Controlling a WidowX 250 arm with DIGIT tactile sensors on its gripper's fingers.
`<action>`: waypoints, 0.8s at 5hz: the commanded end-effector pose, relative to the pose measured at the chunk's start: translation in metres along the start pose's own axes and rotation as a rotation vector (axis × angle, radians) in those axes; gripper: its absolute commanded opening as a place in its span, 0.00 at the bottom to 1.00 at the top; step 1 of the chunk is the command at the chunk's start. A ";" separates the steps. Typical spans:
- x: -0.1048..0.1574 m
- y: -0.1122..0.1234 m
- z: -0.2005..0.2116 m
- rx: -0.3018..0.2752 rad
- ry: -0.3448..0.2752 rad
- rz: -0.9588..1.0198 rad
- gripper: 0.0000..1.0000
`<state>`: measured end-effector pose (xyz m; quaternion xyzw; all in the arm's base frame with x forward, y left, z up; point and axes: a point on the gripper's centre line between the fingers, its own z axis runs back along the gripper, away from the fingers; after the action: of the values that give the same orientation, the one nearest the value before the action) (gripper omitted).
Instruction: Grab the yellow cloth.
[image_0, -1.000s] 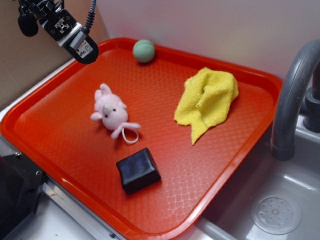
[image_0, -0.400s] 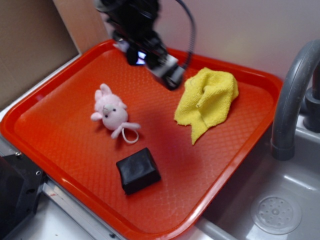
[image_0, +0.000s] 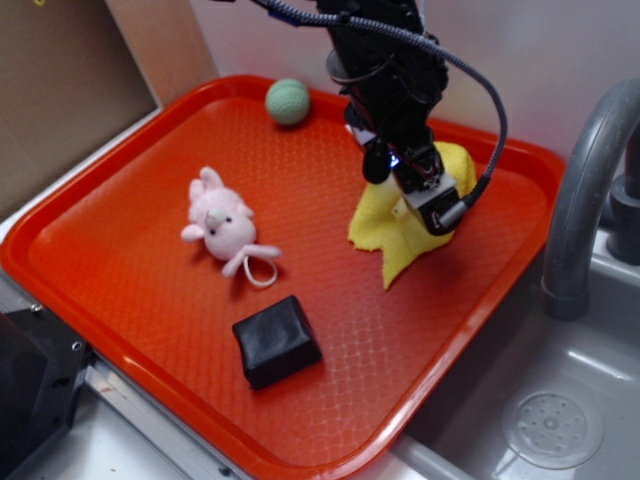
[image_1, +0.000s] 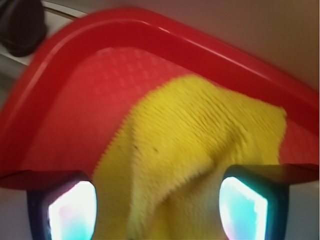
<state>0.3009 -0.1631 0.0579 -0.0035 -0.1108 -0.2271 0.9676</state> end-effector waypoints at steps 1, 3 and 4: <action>0.033 0.014 -0.018 0.105 0.076 0.096 0.00; 0.010 0.071 0.016 0.094 0.162 0.372 0.00; -0.043 0.096 0.071 -0.107 0.182 0.410 0.00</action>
<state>0.2870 -0.0546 0.1056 -0.0502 0.0203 -0.0445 0.9975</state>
